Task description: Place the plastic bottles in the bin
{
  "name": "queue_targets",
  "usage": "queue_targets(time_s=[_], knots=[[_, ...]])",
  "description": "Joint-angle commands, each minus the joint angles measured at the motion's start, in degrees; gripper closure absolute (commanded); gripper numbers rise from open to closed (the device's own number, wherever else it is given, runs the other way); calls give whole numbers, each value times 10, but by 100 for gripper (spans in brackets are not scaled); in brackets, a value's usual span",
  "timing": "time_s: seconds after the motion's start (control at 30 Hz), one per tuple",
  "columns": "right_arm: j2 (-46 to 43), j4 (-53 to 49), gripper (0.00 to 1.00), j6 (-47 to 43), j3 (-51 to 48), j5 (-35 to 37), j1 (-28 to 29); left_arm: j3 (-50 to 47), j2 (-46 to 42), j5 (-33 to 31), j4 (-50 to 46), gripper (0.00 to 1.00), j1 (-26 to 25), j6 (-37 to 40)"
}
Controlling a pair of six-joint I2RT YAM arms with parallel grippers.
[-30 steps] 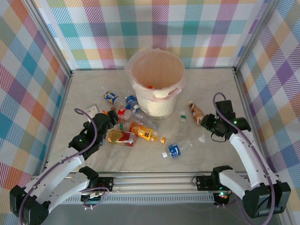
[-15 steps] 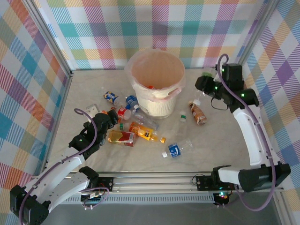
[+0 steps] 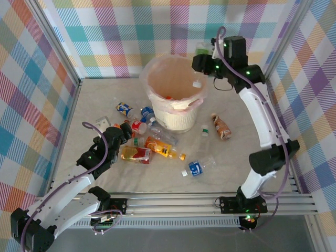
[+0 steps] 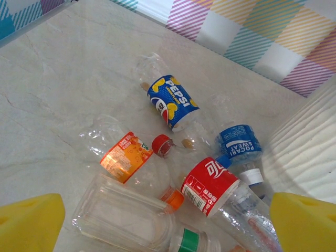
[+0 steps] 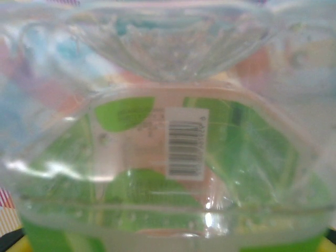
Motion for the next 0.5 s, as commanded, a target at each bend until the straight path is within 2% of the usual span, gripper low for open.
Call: queue_targets(time_s=[0.0, 0.2, 0.47], knots=[[46, -23, 65, -36, 73, -16, 18, 4, -7, -8, -6, 0, 1, -8], [139, -78, 66, -77, 185, -14, 48, 4, -14, -19, -17, 0, 1, -6], [182, -106, 66, -153, 198, -5, 77, 1, -32, -34, -34, 0, 1, -3]])
